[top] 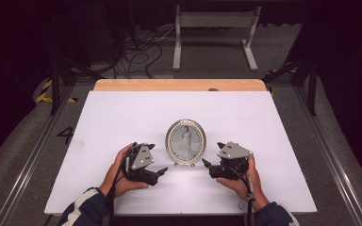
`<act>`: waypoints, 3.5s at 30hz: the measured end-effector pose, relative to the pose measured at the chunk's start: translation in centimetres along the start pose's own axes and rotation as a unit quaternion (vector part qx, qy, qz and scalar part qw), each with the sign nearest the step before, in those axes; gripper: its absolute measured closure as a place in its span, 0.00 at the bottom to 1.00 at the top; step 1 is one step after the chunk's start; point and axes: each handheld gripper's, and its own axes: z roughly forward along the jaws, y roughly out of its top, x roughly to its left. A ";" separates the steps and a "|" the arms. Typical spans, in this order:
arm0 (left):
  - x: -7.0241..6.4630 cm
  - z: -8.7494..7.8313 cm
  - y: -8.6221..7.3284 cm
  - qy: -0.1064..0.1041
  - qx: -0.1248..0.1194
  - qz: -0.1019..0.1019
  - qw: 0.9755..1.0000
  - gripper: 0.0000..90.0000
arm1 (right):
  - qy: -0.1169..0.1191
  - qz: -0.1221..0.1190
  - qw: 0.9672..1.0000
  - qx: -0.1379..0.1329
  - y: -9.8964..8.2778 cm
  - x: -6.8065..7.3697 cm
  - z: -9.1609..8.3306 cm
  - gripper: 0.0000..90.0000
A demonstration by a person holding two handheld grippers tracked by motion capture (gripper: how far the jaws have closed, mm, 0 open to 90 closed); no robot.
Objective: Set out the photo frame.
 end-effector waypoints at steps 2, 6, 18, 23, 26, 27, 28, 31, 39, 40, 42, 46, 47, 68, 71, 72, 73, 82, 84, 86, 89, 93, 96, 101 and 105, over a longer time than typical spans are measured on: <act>0.0 -0.2 -0.2 -0.006 -0.002 -0.005 1.000 0.13 | 0.000 -0.001 1.000 0.002 -0.2 0.0 -0.1 0.25; 0.2 -0.5 -0.7 -0.007 -0.003 -0.014 1.000 0.12 | -0.007 -0.010 1.000 0.006 -0.5 0.0 -0.4 0.26; 0.9 -2.6 -2.8 0.003 0.007 -0.024 1.000 0.10 | -0.017 -0.006 1.000 0.002 -1.6 -0.8 -1.4 0.26; 1.1 -3.3 -3.5 0.011 0.012 -0.024 1.000 0.09 | -0.022 -0.005 1.000 0.003 -1.9 -1.0 -1.6 0.26; 1.3 -3.6 -4.0 0.020 0.015 -0.022 0.999 0.09 | -0.027 -0.004 1.000 0.004 -2.2 -1.2 -1.8 0.26; 1.4 -3.7 -4.2 0.022 0.016 -0.025 0.999 0.08 | -0.028 -0.004 1.000 0.005 -2.2 -1.3 -1.9 0.26; 1.5 -3.8 -4.3 0.024 0.017 -0.025 0.999 0.08 | -0.028 -0.003 1.000 0.005 -2.4 -1.4 -2.0 0.26; 1.8 -4.0 -4.6 0.028 0.019 -0.028 0.999 0.08 | -0.033 -0.005 0.999 0.009 -2.7 -1.6 -2.2 0.26; 2.2 -4.9 -5.5 0.038 0.018 -0.034 0.999 0.08 | -0.041 0.000 0.999 0.014 -3.3 -2.2 -2.8 0.26; 2.3 -5.0 -5.6 0.038 0.018 -0.038 0.998 0.08 | -0.042 0.002 0.999 0.014 -3.4 -2.3 -2.8 0.26; 2.4 -5.4 -5.9 0.041 0.019 -0.038 0.998 0.08 | -0.044 0.004 0.999 0.015 -3.7 -2.5 -3.0 0.26; 2.6 -6.0 -6.5 0.047 0.019 -0.044 0.998 0.08 | -0.050 0.011 0.999 0.014 -4.1 -2.9 -3.4 0.26; 2.6 -6.1 -6.6 0.048 0.018 -0.047 0.998 0.08 | -0.052 0.013 0.998 0.013 -4.2 -2.9 -3.5 0.26; 4.3 -9.7 -10.0 0.080 0.012 -0.097 0.992 0.08 | -0.083 0.043 0.996 0.011 -6.2 -4.8 -5.5 0.25; 4.5 -10.0 -10.3 0.084 0.011 -0.102 0.991 0.08 | -0.088 0.046 0.995 0.012 -6.3 -5.0 -5.8 0.25; 4.5 -10.1 -10.5 0.084 0.010 -0.104 0.991 0.08 | -0.088 0.047 0.995 0.010 -6.4 -5.1 -5.9 0.25; 4.6 -10.3 -10.6 0.086 0.010 -0.106 0.991 0.08 | -0.090 0.049 0.995 0.010 -6.5 -5.1 -6.0 0.25; 5.2 -11.1 -11.8 0.095 0.013 -0.121 0.988 0.08 | -0.095 0.056 0.994 0.014 -6.9 -5.4 -6.3 0.25; 5.3 -11.2 -12.1 0.096 0.012 -0.125 0.987 0.08 | -0.097 0.054 0.994 0.017 -7.0 -5.4 -6.2 0.25; 5.4 -11.3 -12.2 0.096 0.012 -0.129 0.987 0.08 | -0.098 0.051 0.994 0.020 -7.1 -5.4 -6.2 0.25; 5.5 -11.3 -12.3 0.095 0.010 -0.133 0.987 0.09 | -0.097 0.052 0.994 0.020 -7.1 -5.4 -6.1 0.25; 5.5 -11.1 -12.2 0.091 0.012 -0.126 0.988 0.09 | -0.096 0.055 0.994 0.020 -7.2 -5.5 -5.9 0.25; 5.5 -10.8 -12.1 0.088 0.016 -0.126 0.988 0.09 | -0.095 0.054 0.994 0.021 -7.3 -5.4 -5.9 0.24; 5.3 -10.5 -11.9 0.087 0.017 -0.121 0.989 0.09 | -0.095 0.052 0.994 0.021 -7.5 -5.2 -6.1 0.24; 5.2 -10.2 -11.8 0.080 0.020 -0.118 0.990 0.09 | -0.096 0.053 0.994 0.026 -7.8 -5.1 -6.1 0.24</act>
